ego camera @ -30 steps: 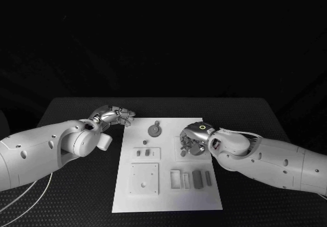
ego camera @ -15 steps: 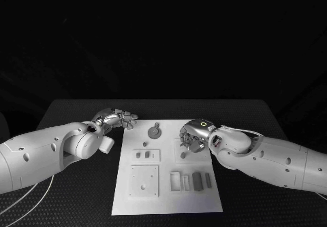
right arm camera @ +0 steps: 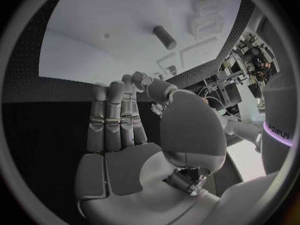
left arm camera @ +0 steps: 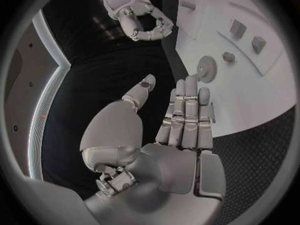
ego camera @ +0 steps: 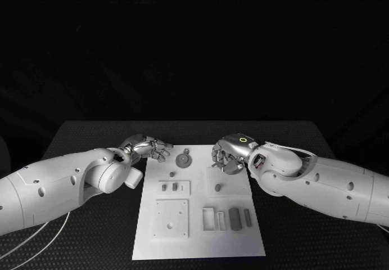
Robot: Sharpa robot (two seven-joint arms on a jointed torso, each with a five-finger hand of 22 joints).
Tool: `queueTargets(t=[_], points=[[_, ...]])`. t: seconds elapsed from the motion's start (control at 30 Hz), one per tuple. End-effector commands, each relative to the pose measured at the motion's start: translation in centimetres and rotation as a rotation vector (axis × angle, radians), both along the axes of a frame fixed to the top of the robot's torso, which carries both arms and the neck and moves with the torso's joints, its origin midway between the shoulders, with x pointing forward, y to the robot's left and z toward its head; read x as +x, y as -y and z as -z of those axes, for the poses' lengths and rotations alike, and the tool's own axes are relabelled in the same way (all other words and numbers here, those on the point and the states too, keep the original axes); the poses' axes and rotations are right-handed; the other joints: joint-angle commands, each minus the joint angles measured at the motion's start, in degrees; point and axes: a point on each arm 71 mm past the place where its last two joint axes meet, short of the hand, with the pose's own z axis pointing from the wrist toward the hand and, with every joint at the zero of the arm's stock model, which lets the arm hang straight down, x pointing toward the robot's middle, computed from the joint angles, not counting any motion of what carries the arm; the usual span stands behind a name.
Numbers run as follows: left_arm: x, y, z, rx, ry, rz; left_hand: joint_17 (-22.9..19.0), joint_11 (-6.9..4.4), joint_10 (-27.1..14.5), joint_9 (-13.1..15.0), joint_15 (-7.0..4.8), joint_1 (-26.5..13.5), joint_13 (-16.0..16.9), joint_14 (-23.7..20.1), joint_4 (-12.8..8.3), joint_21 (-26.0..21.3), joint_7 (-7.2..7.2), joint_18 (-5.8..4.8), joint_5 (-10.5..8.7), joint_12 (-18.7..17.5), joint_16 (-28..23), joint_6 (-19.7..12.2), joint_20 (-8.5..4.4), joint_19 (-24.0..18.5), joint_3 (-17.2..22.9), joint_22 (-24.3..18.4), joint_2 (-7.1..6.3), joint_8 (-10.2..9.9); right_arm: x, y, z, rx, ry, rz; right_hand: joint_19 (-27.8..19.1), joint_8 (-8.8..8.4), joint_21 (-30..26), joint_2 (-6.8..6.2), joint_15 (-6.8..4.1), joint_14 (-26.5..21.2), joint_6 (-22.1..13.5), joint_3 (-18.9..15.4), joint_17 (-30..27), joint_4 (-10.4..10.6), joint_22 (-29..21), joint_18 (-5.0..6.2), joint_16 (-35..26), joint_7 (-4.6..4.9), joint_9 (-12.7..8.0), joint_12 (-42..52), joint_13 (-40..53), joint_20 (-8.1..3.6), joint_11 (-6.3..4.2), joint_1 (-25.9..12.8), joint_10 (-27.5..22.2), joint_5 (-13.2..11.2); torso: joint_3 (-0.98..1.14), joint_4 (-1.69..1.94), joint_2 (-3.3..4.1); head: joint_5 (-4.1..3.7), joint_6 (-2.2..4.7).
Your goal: Assemble the parts on the task board
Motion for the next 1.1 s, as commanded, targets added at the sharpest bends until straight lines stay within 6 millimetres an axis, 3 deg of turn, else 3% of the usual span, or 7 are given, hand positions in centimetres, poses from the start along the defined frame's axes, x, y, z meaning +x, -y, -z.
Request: queueTargets(t=[0.03, 0.13, 0.2, 0.37, 0.63, 1.1], points=[[-0.3, 1.2, 0.3, 0.103, -0.045, 0.057, 0.5, -0.08, 0.2, -0.1, -0.09, -1.8, 0.1, 0.5, 1.1, -0.4, -0.22, 0.75, -0.42, 0.0, -0.4, -0.1, 0.02, 0.5, -0.5, 0.2, -0.15, 0.4, -0.1, -0.3, -0.6, 0.022, 0.005, 0.003, 0.3, 0.34, 0.2, 0.18, 0.06, 0.4, 0.4, 0.4, 0.1, 0.0, 0.2, 0.45, 0.3, 0.07, 0.1, 0.2, 0.1, 0.05, 0.05, -0.6, 0.5, 0.0, -0.03, -0.07, -0.03, 0.00, 0.44], [-0.5, 2.5, 0.4, 0.138, -0.057, 0.109, 0.8, -0.15, 0.3, -0.2, -0.17, -3.4, 0.1, 0.5, 1.7, -0.6, -0.31, 0.81, -0.44, 0.0, -0.5, 0.0, -0.08, 0.5, -1.4, 0.3, 0.02, 0.4, -0.2, -0.6, -1.1, 0.030, 0.013, -0.004, 0.3, 0.33, 0.2, 0.18, 0.06, 0.4, 0.4, 0.4, 0.1, 0.0, 0.2, 0.45, 0.3, 0.07, 0.1, 0.2, 0.1, 0.04, 0.04, -0.6, 0.5, 0.0, -0.04, 0.00, 0.00, -0.05, 0.82], [-0.6, 3.4, 0.3, 0.158, -0.053, 0.136, 1.3, -0.19, 0.3, -0.3, -0.25, -5.6, 0.1, 0.5, 2.6, -0.9, -0.36, 0.93, -2.47, 0.0, -0.8, -0.1, -0.18, 0.5, -2.6, 0.3, 0.19, 0.4, -0.2, -0.8, -1.3, 0.036, 0.018, -0.009, 0.4, 0.33, 0.2, 0.18, 0.05, 0.4, 0.4, 0.5, 0.1, 0.0, 0.2, 0.45, 0.3, 0.07, 0.1, 0.2, 0.1, 0.03, 0.04, -0.6, 0.5, 0.0, -0.05, 0.03, 0.01, -0.01, 0.97], [-0.6, 5.3, 0.1, 0.176, -0.058, 0.188, 1.8, -0.22, 0.2, -0.4, -0.30, -6.7, 0.0, 0.6, 3.3, -1.1, -0.39, 1.04, -2.65, -0.1, -1.0, -0.3, -0.23, 0.5, -3.1, 0.5, 0.76, 0.3, -0.3, -1.5, -1.8, 0.049, 0.026, -0.023, 0.4, 0.32, 0.2, 0.17, 0.05, 0.4, 0.4, 0.5, 0.1, 0.0, 0.2, 0.45, 0.3, 0.07, 0.1, 0.2, 0.1, 0.01, 0.04, -0.6, 0.5, 0.0, -0.03, 0.02, 0.02, 0.23, 1.57], [-0.9, 7.4, 0.2, 0.154, -0.109, 0.263, 2.2, -0.15, 0.1, -0.5, -0.23, -7.0, 0.0, 0.4, 3.7, -1.3, -0.28, 1.04, -2.63, -0.1, -1.3, -0.5, -0.16, 0.4, -3.2, 0.6, 1.90, 0.2, -0.3, -2.1, -2.1, 0.065, 0.036, -0.033, 0.4, 0.31, 0.3, 0.14, 0.03, 0.4, 0.4, 0.6, 0.1, 0.0, 0.2, 0.45, 0.2, 0.06, 0.2, 0.2, 0.2, -0.03, 0.03, -0.6, 0.5, 0.0, 0.03, 0.06, 0.01, 0.29, 1.80], [-1.7, 9.3, 0.1, 0.092, -0.136, 0.322, 2.7, -0.02, -0.3, -0.8, -0.04, -7.4, -0.1, 0.0, 4.4, -1.7, -0.01, 1.02, -2.60, -0.3, -1.9, -0.9, -0.01, 0.1, -3.3, 0.8, 3.31, -0.1, -0.3, -2.8, -2.1, 0.071, 0.029, -0.047, 0.5, 0.30, 0.3, 0.15, 0.02, 0.5, 0.4, 0.7, 0.2, 0.0, 0.3, 0.45, 0.2, 0.05, 0.2, 0.2, 0.3, -0.07, 0.02, -0.6, 0.5, 0.0, 0.00, 0.02, 0.04, 0.18, 1.86]])
